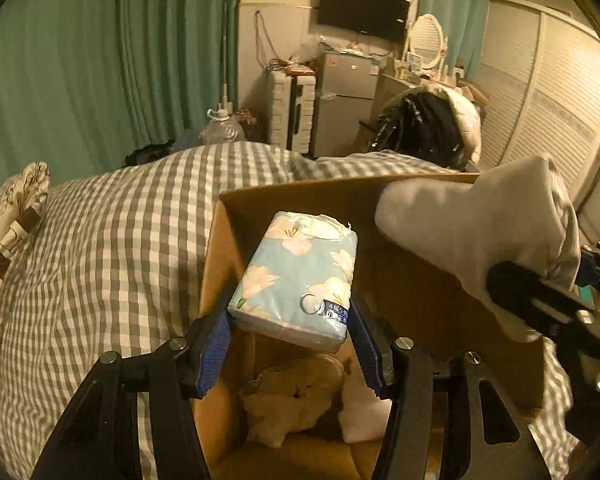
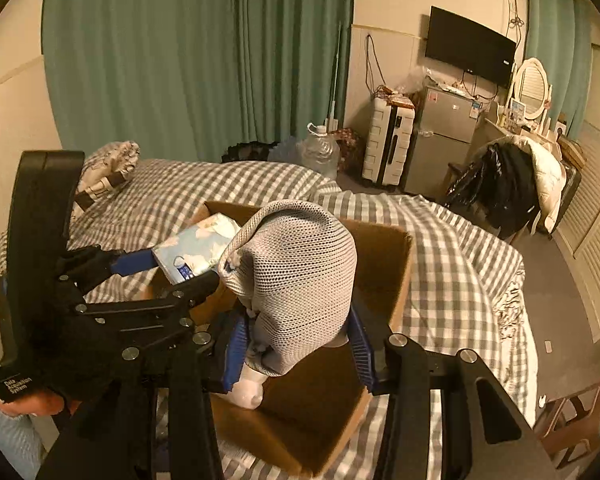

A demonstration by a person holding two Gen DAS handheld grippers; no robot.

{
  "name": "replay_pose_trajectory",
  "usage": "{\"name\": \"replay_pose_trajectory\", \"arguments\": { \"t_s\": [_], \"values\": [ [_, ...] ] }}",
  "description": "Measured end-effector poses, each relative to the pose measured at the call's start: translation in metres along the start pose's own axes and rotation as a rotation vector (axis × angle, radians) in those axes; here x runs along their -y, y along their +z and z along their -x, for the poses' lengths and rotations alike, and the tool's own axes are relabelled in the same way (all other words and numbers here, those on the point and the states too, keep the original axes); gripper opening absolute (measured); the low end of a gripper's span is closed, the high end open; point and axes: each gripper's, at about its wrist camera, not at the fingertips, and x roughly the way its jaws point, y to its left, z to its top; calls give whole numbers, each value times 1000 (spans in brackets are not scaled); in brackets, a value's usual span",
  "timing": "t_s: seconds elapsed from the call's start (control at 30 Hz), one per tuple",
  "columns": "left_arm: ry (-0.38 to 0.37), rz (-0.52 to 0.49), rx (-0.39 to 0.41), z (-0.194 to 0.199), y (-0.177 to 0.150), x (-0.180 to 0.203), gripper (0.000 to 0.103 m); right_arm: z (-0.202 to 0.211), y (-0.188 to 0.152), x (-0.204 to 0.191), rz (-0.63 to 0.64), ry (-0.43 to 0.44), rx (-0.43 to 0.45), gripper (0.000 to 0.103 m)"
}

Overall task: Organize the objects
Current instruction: 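Carry the tissue pack and glove into the box and open both tools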

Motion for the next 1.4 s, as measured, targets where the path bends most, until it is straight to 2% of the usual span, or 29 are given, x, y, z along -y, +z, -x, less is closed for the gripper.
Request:
{"name": "replay_pose_trajectory", "arguments": {
  "t_s": [0.03,0.07,0.1,0.13,0.17,0.23,0.33,0.43,0.53,0.57,0.7,0.93,1.1,1.23,1.33,1.4],
  "values": [
    [-6,4,-2,-1,-2,-1,61,-3,-1,2,-13,13,10,48],
    [-22,7,-8,-2,-3,-2,68,-3,-3,5,-32,28,25,58],
    [-35,9,-14,-1,-5,-4,74,-2,-4,7,-42,33,38,76],
    [-35,13,-14,1,-6,-5,86,1,-6,9,-52,36,56,83],
    [-27,16,-6,4,-7,-5,92,6,-7,10,-56,36,68,85],
    [0,13,19,19,-10,-8,93,17,-7,10,-52,30,75,85],
    [32,-4,16,45,-15,-9,93,41,-6,12,-45,0,86,85],
    [53,-22,42,82,-19,-8,94,76,-5,13,-31,-36,102,89],
    [71,-36,84,127,-24,-5,103,116,-8,8,-22,-66,128,96],
    [74,-39,98,140,-27,-6,103,132,-10,5,-17,-71,137,98],
    [55,-41,124,196,-49,-11,103,176,-21,-11,11,-92,149,102],
    [81,9,114,244,-104,-24,103,220,-61,-45,68,-73,121,103],
    [113,102,106,248,-154,-33,103,210,-106,-69,117,-68,71,103],
    [141,158,80,237,-190,-38,103,179,-151,-88,177,-70,-12,103],
    [150,161,32,220,-209,-40,103,152,-174,-92,198,-49,-94,103],
    [188,134,0,207,-215,-38,103,134,-189,-95,230,-52,-151,103]
  ]
}}
